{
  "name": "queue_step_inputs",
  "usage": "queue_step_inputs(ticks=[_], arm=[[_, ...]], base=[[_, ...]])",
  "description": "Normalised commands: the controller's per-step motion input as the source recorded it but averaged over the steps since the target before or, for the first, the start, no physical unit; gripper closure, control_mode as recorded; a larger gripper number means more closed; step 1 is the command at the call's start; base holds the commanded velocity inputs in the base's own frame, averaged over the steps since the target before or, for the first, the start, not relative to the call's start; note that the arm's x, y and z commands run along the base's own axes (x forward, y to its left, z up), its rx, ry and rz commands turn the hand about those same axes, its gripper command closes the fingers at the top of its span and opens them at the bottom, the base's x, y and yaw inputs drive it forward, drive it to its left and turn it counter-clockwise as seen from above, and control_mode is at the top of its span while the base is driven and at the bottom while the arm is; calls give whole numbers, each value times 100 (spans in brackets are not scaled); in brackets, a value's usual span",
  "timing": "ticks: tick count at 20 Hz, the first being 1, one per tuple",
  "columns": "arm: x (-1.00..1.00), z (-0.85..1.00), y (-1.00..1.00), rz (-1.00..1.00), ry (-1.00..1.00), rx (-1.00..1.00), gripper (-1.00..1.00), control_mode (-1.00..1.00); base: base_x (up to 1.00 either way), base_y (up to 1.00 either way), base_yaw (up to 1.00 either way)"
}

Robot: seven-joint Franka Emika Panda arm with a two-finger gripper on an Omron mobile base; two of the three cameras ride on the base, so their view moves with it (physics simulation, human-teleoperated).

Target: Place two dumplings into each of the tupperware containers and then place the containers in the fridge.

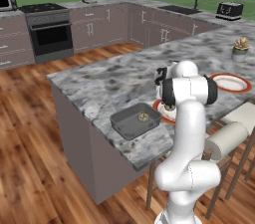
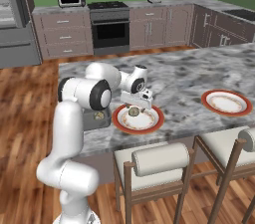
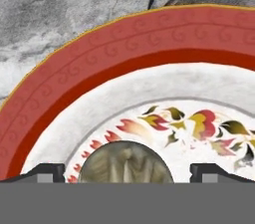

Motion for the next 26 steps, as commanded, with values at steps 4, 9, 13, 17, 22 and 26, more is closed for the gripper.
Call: queue_step_inputs(ticks=[4,9,13,17,22,26], arm=[[-27,-12,0,0,0,0,-100,-100],[-7,-6,0,0,0,0,-100,-100],[0,-4,0,0,0,0,-100,-100],[0,-3,0,0,0,0,100,-100],[-4,11,13,0,0,-1,100,-100],[-28,56,59,0,0,-3,100,-100]], base=[[0,0,0],[0,0,0],[0,0,0],[0,0,0],[0,0,0],[0,0,0]])
